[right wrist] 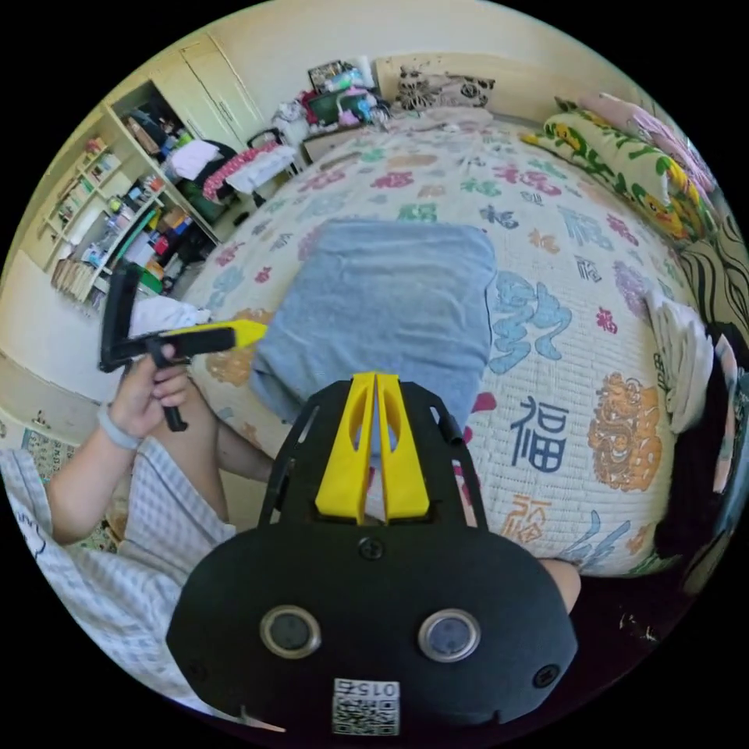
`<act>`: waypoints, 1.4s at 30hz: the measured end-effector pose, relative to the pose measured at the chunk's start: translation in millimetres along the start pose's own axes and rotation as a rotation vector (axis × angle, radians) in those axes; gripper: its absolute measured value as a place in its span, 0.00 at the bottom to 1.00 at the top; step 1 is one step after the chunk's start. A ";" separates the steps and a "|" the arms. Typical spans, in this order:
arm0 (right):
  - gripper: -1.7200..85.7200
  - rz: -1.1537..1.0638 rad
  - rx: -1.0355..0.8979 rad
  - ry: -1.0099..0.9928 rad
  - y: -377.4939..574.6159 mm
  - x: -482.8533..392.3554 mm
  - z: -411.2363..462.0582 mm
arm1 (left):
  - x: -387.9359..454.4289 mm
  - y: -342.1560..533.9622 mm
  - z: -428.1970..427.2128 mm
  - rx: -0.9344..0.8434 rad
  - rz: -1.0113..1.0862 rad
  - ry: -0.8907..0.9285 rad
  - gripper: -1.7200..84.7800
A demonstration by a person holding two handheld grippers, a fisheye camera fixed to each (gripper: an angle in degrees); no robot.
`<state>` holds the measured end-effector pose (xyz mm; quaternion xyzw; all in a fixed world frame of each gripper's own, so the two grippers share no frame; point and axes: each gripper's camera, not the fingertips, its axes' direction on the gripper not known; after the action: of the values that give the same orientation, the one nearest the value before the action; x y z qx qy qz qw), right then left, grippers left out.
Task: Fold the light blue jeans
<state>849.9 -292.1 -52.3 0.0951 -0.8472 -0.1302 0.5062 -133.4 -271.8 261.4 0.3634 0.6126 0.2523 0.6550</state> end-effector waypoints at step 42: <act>0.12 0.240 -0.273 -0.857 -137.7 294.5 262.4 | -109.5 36.4 -93.9 -0.240 -0.206 0.520 0.17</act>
<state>484.2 -476.3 30.3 -0.1332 -0.9601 -0.2087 0.1300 -235.2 -318.9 359.2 0.1424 0.7591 0.3398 0.5367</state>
